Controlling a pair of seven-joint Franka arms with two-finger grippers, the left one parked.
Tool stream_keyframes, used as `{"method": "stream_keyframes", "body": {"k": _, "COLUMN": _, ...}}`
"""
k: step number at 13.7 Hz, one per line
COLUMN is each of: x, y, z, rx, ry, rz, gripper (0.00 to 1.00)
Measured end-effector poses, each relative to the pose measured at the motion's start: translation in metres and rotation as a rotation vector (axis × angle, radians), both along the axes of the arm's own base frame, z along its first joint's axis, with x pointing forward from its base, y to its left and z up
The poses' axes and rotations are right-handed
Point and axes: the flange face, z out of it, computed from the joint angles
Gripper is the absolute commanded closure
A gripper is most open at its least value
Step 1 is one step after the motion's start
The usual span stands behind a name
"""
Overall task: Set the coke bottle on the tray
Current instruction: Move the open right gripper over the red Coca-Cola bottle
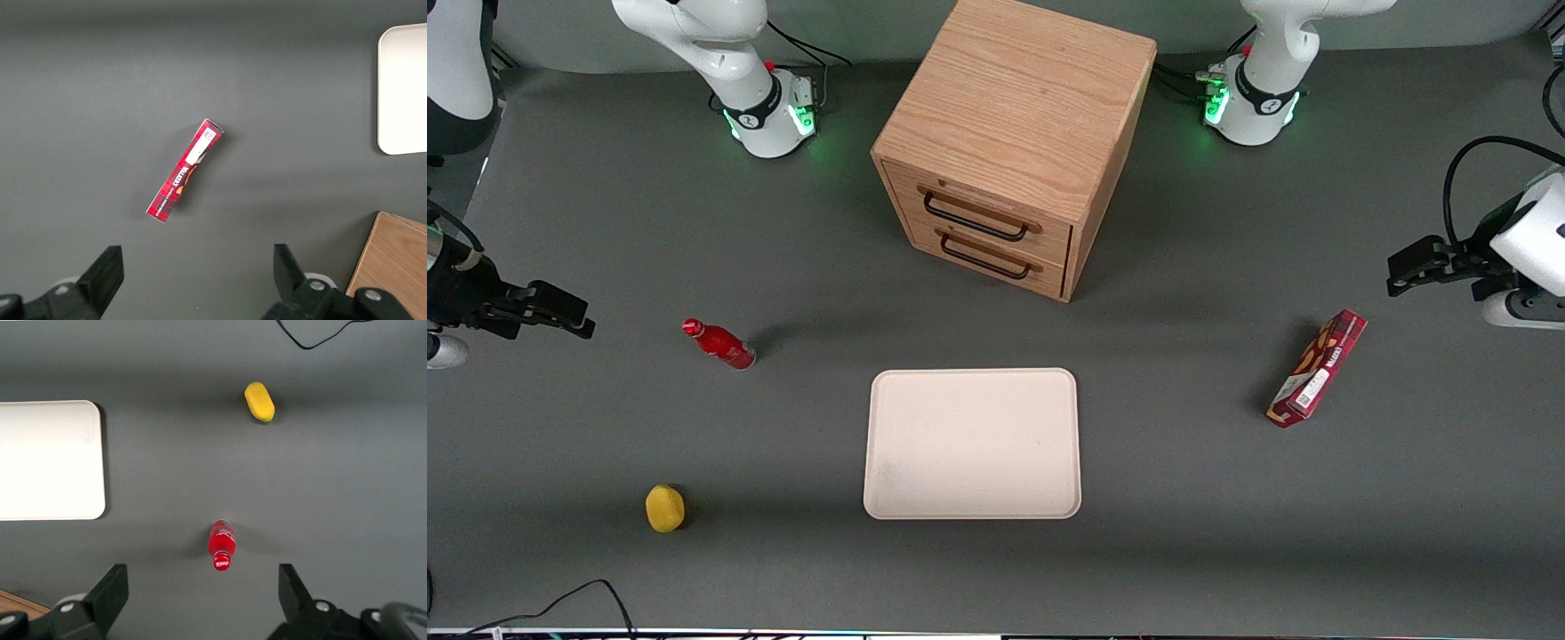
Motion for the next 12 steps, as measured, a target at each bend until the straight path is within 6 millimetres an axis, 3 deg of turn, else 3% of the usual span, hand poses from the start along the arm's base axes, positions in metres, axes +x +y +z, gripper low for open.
{"method": "stream_keyframes", "body": {"k": 12, "x": -0.001, "y": 0.000, "z": -0.011, "rx": 0.000, "ry": 0.024, "rz": 0.001, "gripper": 0.00}}
